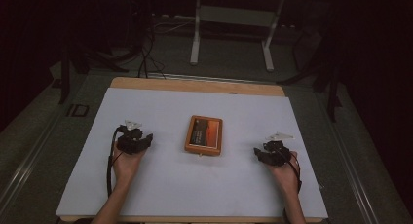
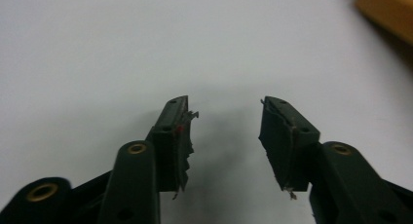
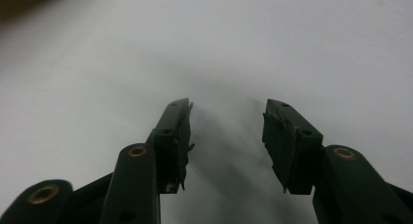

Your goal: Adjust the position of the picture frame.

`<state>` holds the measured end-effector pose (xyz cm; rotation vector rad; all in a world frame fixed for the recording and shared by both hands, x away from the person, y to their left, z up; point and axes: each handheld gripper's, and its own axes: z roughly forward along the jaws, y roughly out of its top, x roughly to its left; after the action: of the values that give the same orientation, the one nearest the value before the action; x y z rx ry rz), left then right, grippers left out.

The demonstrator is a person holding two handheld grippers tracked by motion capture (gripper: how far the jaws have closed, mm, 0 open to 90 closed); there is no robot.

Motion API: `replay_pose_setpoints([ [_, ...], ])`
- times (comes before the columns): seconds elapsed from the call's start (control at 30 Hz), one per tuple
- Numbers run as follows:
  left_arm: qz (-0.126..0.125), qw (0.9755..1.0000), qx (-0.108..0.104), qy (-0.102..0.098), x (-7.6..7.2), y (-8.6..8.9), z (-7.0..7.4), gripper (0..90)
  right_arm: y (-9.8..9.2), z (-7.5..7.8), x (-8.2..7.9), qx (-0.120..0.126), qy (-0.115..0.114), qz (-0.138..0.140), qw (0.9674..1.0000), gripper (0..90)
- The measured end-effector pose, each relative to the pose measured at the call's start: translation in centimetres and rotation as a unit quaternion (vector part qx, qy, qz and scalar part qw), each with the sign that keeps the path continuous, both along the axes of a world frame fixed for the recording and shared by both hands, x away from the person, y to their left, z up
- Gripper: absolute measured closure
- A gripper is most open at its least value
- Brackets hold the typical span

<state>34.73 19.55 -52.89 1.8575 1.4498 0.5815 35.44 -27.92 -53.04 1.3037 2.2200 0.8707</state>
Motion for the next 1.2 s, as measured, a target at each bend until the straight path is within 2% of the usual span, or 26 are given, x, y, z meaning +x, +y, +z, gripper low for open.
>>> replay_pose_setpoints([
  [0.07, -0.021, 0.9998, 0.001, -0.001, -0.2, -0.4, 0.2, 57.2, 0.4, 0.2, -0.1, -0.001, -0.001, 0.007, 1.0000, 52.6],
  [0.1, -0.021, 0.9998, 0.001, -0.001, -0.2, -0.4, 0.2, 58.2, 0.5, 0.3, -0.2, 0.000, -0.003, 0.011, 0.9999, 52.6],
  [0.13, -0.040, 0.9992, -0.007, -0.003, -0.3, -0.9, 0.4, 59.5, 0.6, 0.4, -0.2, 0.001, -0.005, 0.014, 0.9999, 52.6],
  [0.17, -0.040, 0.9992, -0.007, -0.003, -0.3, -0.9, 0.4, 60.3, 0.6, 0.4, -0.2, 0.001, -0.005, 0.014, 0.9999, 52.6],
  [0.2, -0.061, 0.9980, -0.016, -0.005, -0.5, -1.2, 0.6, 61.1, 0.8, 0.8, -0.3, 0.007, -0.007, 0.016, 0.9998, 52.6],
  [0.37, -0.102, 0.9942, -0.024, -0.022, -0.9, -2.1, 1.3, 67.9, 1.1, 1.4, -0.5, 0.025, -0.014, 0.025, 0.9993, 52.7],
  [0.5, -0.129, 0.9904, -0.040, -0.030, -1.2, -2.8, 1.7, 76.9, 1.4, 1.5, -0.5, 0.025, -0.015, 0.029, 0.9992, 53.8],
  [0.6, -0.139, 0.9890, -0.041, -0.030, -1.2, -3.2, 1.8, 84.5, 1.7, 1.5, -0.5, 0.027, -0.016, 0.029, 0.9991, 56.4],
  [0.63, -0.152, 0.9870, -0.041, -0.031, -1.2, -3.6, 1.9, 87.4, 1.8, 1.6, -0.5, 0.027, -0.017, 0.028, 0.9991, 57.8],
  [0.67, -0.152, 0.9870, -0.041, -0.031, -1.2, -3.6, 1.9, 89.0, 1.8, 1.6, -0.5, 0.027, -0.017, 0.028, 0.9991, 57.8],
  [0.7, -0.158, 0.9861, -0.040, -0.030, -1.2, -3.8, 1.9, 89.3, 1.9, 1.6, -0.5, 0.032, -0.018, 0.030, 0.9989, 61.7],
  [0.77, -0.169, 0.9845, -0.039, -0.027, -1.2, -4.2, 1.8, 89.5, 2.1, 1.6, -0.5, 0.034, -0.017, 0.031, 0.9988, 64.1],
  [0.8, -0.176, 0.9832, -0.040, -0.023, -1.1, -4.6, 1.8, 89.5, 2.4, 1.7, -0.3, 0.030, -0.017, 0.039, 0.9987, 72.8],
  [0.87, -0.180, 0.9825, -0.044, -0.023, -1.0, -4.8, 1.9, 89.5, 2.8, 1.9, -0.1, 0.028, -0.017, 0.048, 0.9983, 82.0],
  [0.97, -0.191, 0.9802, -0.048, -0.023, -0.9, -5.5, 1.9, 89.5, 3.5, 2.1, 0.2, 0.030, -0.022, 0.051, 0.9980, 89.3],
  [1.03, -0.194, 0.9796, -0.047, -0.023, -1.0, -5.6, 1.9, 89.5, 3.7, 2.2, 0.4, 0.034, -0.022, 0.054, 0.9977, 89.6],
  [1.07, -0.201, 0.9782, -0.047, -0.022, -1.0, -5.8, 1.9, 89.5, 4.3, 2.2, 0.8, 0.035, -0.022, 0.057, 0.9975, 89.7],
  [1.2, -0.208, 0.9767, -0.049, -0.019, -1.1, -6.3, 1.8, 89.5, 5.2, 2.2, 1.3, 0.034, -0.020, 0.063, 0.9972, 89.7],
])
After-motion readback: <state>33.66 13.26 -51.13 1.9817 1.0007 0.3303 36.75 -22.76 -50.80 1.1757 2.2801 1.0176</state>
